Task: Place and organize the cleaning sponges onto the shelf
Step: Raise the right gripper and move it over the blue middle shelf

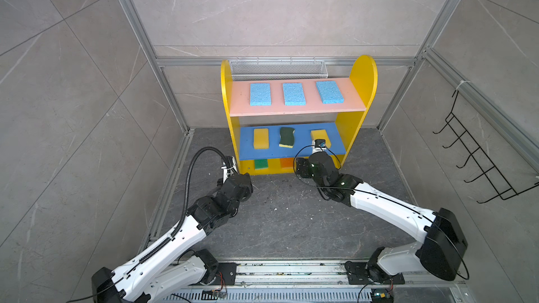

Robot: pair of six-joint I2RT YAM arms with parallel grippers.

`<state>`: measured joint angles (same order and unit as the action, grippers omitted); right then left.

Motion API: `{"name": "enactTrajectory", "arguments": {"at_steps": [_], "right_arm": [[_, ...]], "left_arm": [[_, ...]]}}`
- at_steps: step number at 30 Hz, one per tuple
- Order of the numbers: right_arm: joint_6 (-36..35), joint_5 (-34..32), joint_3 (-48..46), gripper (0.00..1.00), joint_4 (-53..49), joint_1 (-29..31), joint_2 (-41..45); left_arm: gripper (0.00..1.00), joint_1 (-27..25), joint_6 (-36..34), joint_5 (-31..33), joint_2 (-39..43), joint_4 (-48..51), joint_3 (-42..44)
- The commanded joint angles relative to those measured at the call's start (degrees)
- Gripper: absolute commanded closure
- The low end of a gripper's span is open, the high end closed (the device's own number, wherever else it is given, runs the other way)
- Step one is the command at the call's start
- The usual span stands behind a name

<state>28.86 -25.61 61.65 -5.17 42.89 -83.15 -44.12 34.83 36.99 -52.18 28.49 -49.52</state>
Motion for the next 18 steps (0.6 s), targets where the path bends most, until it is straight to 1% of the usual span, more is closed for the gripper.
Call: {"name": "enactTrajectory", "arguments": {"at_steps": [1,8,12,18], "right_arm": [[-1.0,-2.4,5.3,0.14,1.9,0.6,-4.7],[-1.2,-5.0,17.8,0.1,-2.4,0.8,-16.0],[-1.5,-6.5,23.7,0.01,-4.7,0.8,-21.2],[-0.4,-8.9,34.9,0.01,-14.2,0.8,-29.1]], "left_arm": [[0.31,0.0,-2.6,1.0,2.0,2.1,-1.6],[0.26,0.3,-4.1,0.8,3.8,4.7,-3.0],[0.25,1.1,-5.0,-0.5,5.8,4.0,-2.4],[0.23,2.3,-7.0,-1.3,7.9,2.8,-2.1]]}}
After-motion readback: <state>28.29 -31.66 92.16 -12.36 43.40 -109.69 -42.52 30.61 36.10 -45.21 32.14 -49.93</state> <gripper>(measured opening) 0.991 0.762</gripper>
